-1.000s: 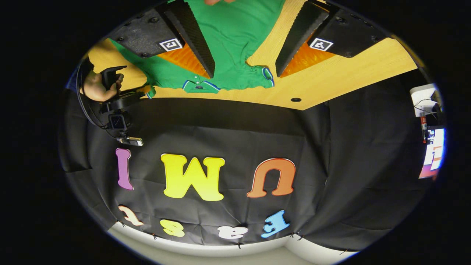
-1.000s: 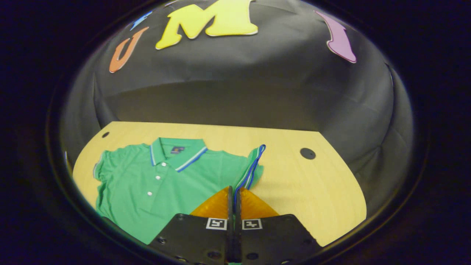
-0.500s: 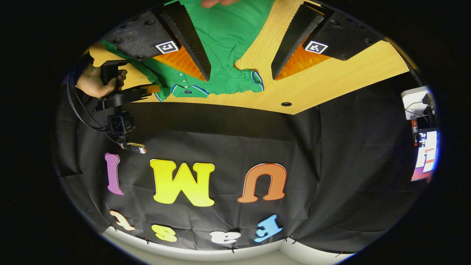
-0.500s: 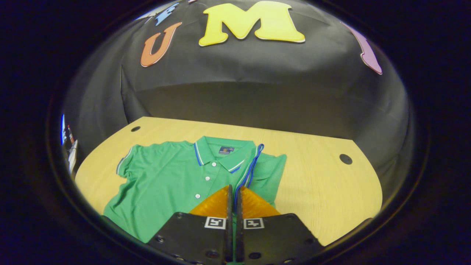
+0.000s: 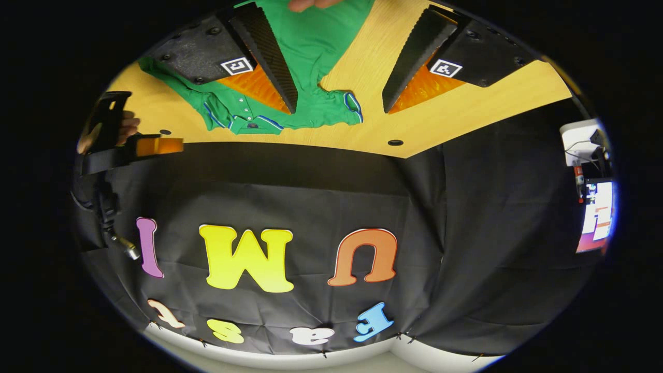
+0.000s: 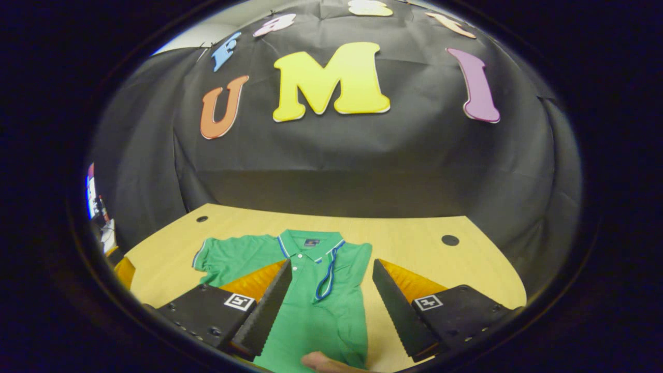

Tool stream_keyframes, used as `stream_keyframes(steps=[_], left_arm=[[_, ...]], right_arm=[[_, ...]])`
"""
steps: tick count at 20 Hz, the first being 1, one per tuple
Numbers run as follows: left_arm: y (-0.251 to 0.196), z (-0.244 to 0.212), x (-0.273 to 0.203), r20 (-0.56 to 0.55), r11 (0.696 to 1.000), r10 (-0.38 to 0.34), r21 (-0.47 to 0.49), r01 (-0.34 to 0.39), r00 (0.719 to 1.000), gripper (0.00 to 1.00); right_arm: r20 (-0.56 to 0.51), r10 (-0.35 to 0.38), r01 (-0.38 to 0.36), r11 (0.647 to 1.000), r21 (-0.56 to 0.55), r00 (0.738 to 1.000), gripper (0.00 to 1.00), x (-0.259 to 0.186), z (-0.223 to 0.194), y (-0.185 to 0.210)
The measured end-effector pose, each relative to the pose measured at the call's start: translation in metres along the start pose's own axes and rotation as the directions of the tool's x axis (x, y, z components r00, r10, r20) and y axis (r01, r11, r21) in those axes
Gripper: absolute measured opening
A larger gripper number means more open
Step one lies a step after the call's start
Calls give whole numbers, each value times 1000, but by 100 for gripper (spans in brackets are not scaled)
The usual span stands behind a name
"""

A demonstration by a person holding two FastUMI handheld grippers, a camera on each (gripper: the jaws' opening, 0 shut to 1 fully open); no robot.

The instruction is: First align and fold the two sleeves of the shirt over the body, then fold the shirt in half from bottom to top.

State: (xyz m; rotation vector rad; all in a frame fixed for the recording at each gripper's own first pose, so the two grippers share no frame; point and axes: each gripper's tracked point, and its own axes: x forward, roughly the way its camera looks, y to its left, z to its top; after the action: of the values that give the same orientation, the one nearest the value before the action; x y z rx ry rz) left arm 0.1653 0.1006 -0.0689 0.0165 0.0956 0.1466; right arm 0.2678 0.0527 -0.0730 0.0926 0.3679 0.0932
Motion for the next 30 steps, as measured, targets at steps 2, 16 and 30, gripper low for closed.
stream_keyframes(steps=[2,16,30], left_arm=[[1,4,22,-7,999,6,33,-6,1000,100],[23,-52,172,-267,999,43,-1,-45,963,100],[18,-125,209,-456,996,-16,-82,-24,890,19]], right_arm=[[24,-30,31,999,-19,999,96,-24,5,-10],[191,-20,25,999,-26,981,96,-135,-11,-43],[175,-114,108,993,43,978,96,-137,-57,-104]])
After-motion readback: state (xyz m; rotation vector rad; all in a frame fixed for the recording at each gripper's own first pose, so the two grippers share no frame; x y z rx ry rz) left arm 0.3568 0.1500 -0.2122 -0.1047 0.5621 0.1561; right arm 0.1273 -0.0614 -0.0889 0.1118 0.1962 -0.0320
